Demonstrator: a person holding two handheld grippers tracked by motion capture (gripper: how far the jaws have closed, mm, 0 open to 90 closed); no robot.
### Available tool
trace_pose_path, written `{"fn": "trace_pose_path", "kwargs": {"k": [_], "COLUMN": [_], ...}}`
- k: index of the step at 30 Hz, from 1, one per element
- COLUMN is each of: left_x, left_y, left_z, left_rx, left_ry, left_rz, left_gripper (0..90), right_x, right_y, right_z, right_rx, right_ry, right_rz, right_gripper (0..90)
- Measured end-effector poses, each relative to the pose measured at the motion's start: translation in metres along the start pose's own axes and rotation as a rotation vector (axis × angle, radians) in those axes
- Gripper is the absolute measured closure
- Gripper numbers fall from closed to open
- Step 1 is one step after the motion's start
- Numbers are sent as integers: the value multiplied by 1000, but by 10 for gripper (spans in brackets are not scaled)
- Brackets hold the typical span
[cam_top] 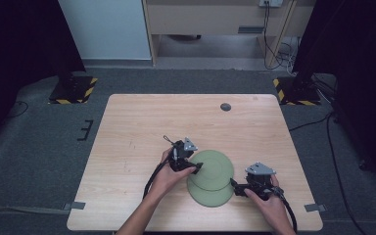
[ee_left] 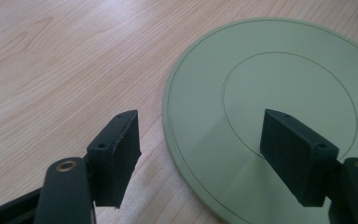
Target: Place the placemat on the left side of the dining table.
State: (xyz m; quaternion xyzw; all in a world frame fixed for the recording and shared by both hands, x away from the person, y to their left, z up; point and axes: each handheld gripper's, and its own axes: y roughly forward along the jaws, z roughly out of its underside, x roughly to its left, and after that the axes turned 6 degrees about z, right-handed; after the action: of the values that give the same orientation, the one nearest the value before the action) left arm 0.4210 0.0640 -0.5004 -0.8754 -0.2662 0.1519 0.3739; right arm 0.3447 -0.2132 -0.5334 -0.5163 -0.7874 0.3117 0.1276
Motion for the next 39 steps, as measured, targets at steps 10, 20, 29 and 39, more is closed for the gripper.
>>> {"fn": "trace_pose_path", "kwargs": {"k": [10,20,29,39], "left_x": [8,15,18,30], "left_y": [10,14,18,17], "left_z": [-7,-8,-7,1], "left_rx": [51,75,78,50], "left_ry": [-48,-94,-152,-232], "left_rz": [21,62,134,168], "left_gripper": [343,357,344,318], "right_x": [6,8,7,7], "right_y": [2,3,3,3], "right_z": [-2,-2,-2,-2], "right_rx": [-20,-29,-26,-27], "right_ry": [-20,-24,-20,-19], "right_rz": [21,20,17,17], "right_gripper": [49,51,49,51]}}
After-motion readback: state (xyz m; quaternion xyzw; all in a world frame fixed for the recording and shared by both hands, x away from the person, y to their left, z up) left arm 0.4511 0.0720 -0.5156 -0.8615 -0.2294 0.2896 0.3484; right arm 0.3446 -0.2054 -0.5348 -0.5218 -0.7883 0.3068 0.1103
